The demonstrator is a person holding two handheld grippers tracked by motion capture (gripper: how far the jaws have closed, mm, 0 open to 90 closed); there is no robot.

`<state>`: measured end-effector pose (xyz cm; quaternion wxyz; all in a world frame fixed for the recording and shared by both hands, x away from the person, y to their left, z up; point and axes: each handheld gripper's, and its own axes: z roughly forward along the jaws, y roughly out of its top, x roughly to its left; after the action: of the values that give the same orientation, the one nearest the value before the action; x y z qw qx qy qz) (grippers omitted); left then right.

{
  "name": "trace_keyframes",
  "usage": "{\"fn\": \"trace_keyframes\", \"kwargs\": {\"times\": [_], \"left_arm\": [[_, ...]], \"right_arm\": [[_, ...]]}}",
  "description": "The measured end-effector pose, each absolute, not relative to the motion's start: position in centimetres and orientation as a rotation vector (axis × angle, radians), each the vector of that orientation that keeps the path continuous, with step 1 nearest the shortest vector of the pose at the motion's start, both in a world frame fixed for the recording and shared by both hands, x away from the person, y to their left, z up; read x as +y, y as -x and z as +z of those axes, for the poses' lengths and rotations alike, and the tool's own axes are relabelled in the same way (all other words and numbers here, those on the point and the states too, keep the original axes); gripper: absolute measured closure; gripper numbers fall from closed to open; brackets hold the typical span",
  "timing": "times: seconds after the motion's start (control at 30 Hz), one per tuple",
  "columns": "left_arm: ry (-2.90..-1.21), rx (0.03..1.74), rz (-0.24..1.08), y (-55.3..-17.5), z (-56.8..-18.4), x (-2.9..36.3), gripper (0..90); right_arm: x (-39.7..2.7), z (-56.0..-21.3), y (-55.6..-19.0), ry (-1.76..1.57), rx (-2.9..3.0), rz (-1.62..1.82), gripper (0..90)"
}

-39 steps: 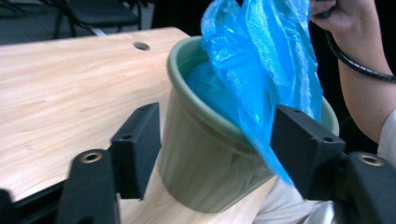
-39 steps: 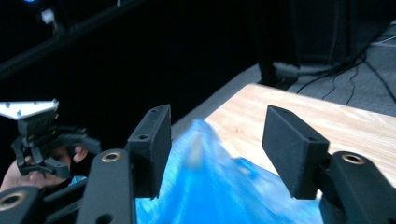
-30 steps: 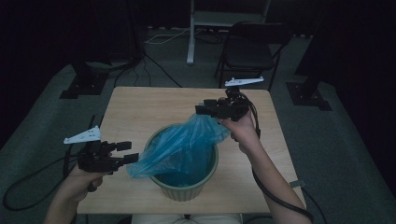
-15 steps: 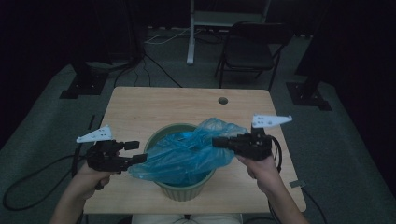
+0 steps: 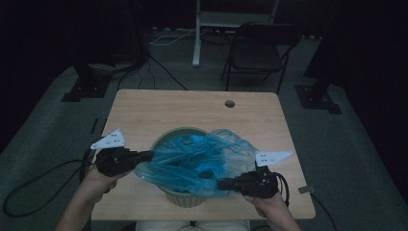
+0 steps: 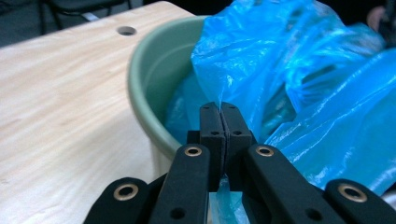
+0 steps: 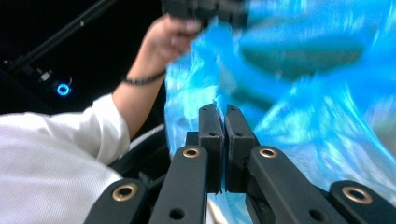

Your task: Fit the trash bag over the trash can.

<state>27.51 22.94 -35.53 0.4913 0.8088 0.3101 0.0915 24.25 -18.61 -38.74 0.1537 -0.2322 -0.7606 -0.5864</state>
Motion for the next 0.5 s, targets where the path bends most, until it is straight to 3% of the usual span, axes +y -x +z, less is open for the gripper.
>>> {"fn": "trace_keyframes", "kwargs": {"times": [0.17,0.5], "left_arm": [[-1.916,0.831,0.280,-27.7,-35.6,24.0,90.0],[-1.897,0.833,0.238,-27.5,-36.2,24.0,89.3]], "right_arm": [[-18.6,-41.7,-23.8,0.760,-2.245,-1.592,88.2],[-18.8,-46.0,-23.9,0.829,-2.181,-1.480,88.5]]}}
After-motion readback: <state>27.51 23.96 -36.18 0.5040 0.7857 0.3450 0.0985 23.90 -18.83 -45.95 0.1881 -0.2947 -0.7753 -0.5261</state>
